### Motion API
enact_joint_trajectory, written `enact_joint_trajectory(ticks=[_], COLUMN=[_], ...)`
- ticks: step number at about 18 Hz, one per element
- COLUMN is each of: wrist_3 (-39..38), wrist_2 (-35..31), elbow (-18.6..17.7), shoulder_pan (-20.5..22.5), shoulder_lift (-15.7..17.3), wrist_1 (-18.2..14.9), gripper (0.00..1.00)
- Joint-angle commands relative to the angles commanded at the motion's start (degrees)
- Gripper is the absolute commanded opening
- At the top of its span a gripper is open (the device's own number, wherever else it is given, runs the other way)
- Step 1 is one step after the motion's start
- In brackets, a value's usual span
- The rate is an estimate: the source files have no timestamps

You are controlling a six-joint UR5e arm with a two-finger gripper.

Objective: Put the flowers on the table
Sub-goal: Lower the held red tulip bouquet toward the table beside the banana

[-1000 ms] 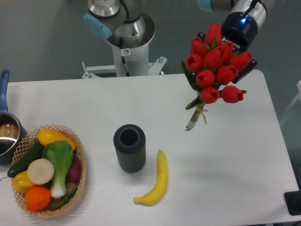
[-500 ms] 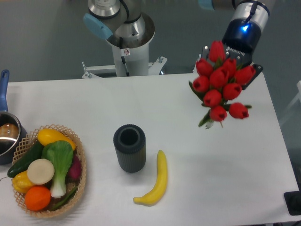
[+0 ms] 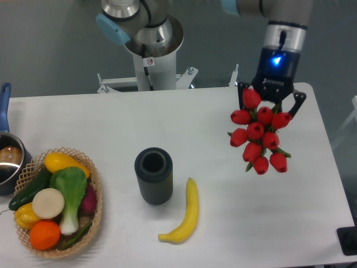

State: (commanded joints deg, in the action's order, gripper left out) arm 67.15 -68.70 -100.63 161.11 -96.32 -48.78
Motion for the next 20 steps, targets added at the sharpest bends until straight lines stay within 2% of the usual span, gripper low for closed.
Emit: enact_joint_trajectory(ticks=[5,12,16,20], wrist_3=[0.00,-0.26,-0.35,-0.35], wrist_2=[-9.15,-15.04,-21.20,-21.21], elbow=[-0.17,-2.46,-2.29,-2.29], shoulder_pan=[-2.11,-2.64,-5.36,-5.89], shoulder_lift=[-2.54,-6.33,-8.61,-9.93], wrist_1=[-5.62,-6.59,-7.56,-7.30], gripper=[0.53,0.54,0.54,0.58])
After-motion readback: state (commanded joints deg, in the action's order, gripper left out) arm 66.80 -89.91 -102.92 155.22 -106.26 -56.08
